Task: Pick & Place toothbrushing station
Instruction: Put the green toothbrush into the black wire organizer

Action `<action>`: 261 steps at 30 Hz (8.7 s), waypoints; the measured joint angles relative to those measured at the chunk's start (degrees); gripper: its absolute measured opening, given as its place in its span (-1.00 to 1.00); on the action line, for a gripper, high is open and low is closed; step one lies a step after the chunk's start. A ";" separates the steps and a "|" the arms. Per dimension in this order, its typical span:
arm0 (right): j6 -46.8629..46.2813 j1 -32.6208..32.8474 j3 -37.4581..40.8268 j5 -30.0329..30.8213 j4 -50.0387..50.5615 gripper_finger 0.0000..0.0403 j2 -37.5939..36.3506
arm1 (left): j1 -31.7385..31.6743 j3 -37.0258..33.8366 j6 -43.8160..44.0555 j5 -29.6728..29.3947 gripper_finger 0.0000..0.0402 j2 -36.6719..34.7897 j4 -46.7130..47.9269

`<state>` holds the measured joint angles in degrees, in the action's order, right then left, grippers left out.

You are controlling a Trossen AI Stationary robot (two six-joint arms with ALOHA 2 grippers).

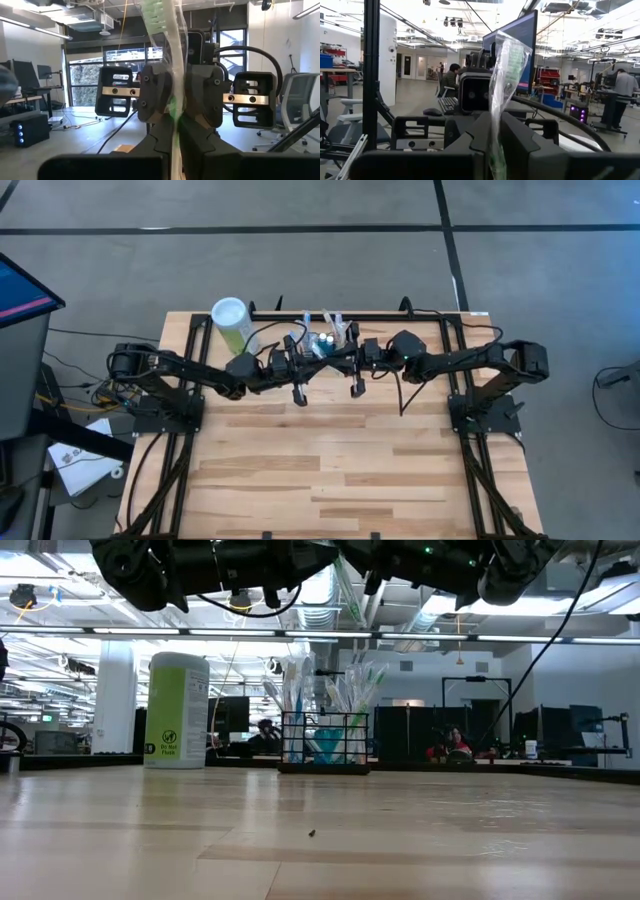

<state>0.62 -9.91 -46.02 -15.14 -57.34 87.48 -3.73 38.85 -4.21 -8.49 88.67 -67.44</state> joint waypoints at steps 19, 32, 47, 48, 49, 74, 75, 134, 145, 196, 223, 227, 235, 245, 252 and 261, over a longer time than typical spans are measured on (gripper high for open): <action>-0.18 -2.27 0.00 -0.01 3.08 -0.76 0.04 | -0.74 -6.91 -3.06 -10.82 -0.98 -10.37 6.06; 0.62 0.61 0.02 -0.02 3.89 -0.76 0.04 | -7.76 -9.84 -2.84 -12.59 -0.98 -13.67 6.19; 3.90 4.94 0.04 -0.02 6.36 -0.76 0.04 | -15.07 -9.12 -1.16 -12.12 -0.98 -13.63 6.01; 3.90 5.10 0.04 -0.01 6.41 -0.76 0.04 | -15.43 -8.82 -1.27 -12.11 -0.98 -13.63 5.99; 3.92 5.11 0.04 -0.01 6.57 -0.76 0.04 | -15.81 -8.40 -1.34 -12.09 -0.98 -13.63 5.97; 4.33 5.11 0.04 0.00 11.49 -0.76 0.04 | -22.62 -7.08 1.67 -13.03 -0.98 -12.76 10.14; 4.33 5.11 0.04 0.00 11.49 -0.76 0.04 | -22.62 -7.10 1.65 -13.03 -0.98 -12.11 10.08; 5.40 5.11 0.04 0.00 12.30 -0.76 0.04 | -22.71 -8.79 11.85 -9.20 -0.97 2.24 9.63; 5.43 5.11 0.04 0.00 12.15 -0.76 0.04 | -22.69 -8.81 12.20 -8.65 -0.97 2.24 9.60; 5.44 5.11 0.04 0.00 12.39 -0.76 0.04 | -23.04 -8.76 12.09 -10.15 -0.71 1.74 4.87; 5.46 5.11 0.04 0.00 12.05 -0.76 0.02 | -24.34 -1.07 12.27 -9.23 -0.95 6.70 14.10; 5.59 5.11 0.04 0.01 13.25 -0.76 0.02 | -24.40 0.27 12.20 -9.15 -0.91 8.75 14.12; 5.99 5.11 0.04 0.02 13.61 -0.76 0.02 | -24.37 0.46 12.16 -9.16 -0.89 8.88 14.03; 5.99 5.11 0.04 0.02 13.61 -0.76 0.02 | -24.38 0.44 11.98 -8.99 -0.65 7.38 14.30; 5.97 5.11 0.04 0.00 13.59 -0.76 0.02 | -24.39 0.42 12.05 -8.66 -0.35 7.38 14.84; 5.97 5.11 0.04 0.00 13.61 -0.76 0.02 | -24.39 0.39 12.11 -8.64 -0.15 6.87 14.50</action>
<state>6.59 -4.80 -45.98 -15.14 -43.72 87.50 -28.12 39.24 7.90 -17.12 95.54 -52.94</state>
